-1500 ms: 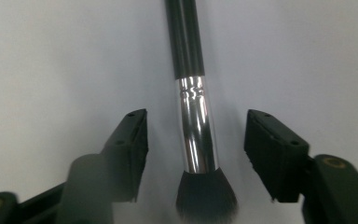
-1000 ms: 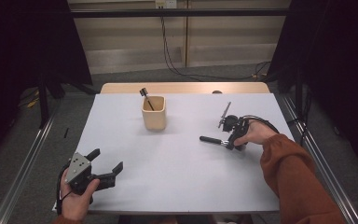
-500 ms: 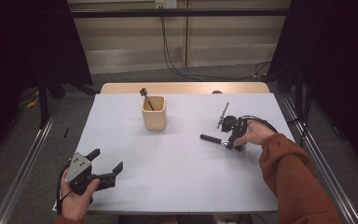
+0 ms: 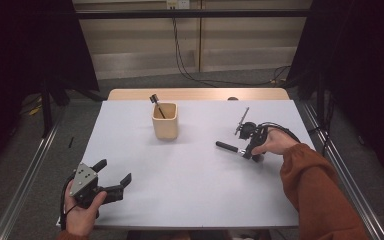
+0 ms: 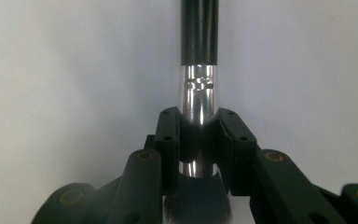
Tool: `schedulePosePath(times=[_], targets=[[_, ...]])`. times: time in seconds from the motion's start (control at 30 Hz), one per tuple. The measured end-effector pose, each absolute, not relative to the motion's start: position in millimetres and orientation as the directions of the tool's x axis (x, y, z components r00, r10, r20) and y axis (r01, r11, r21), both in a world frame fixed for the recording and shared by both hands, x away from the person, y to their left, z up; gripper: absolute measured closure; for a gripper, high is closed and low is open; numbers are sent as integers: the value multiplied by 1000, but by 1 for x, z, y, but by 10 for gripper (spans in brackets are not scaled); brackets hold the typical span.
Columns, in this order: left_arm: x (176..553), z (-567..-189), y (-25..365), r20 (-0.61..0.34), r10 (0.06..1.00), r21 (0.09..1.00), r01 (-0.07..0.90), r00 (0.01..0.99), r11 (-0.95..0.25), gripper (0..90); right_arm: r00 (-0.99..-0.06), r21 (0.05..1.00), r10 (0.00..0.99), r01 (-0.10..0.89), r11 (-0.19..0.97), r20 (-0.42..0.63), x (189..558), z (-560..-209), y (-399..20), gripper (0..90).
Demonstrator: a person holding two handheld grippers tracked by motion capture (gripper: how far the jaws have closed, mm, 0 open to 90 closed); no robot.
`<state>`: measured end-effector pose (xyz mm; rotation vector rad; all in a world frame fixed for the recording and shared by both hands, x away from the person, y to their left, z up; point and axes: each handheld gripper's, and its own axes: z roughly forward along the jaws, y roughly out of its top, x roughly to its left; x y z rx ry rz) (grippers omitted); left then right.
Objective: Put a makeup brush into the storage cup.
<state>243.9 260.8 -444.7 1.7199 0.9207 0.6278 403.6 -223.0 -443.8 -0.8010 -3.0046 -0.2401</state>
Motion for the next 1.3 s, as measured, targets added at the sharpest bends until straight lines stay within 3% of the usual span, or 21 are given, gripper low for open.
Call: schedulePosePath(times=[0.43,0.93,1.3], targets=[[244,-445,262,-32,829,947,283,559,-154,37,-840,279,541,529,801,41,395,-429,-228,718],[245,-444,265,-39,830,945,290,557,-151,37,-738,484,674,603,635,35,384,-428,-245,718],[245,-443,267,-40,830,947,287,556,-147,33,-715,630,699,557,542,30,373,-425,-246,717]])
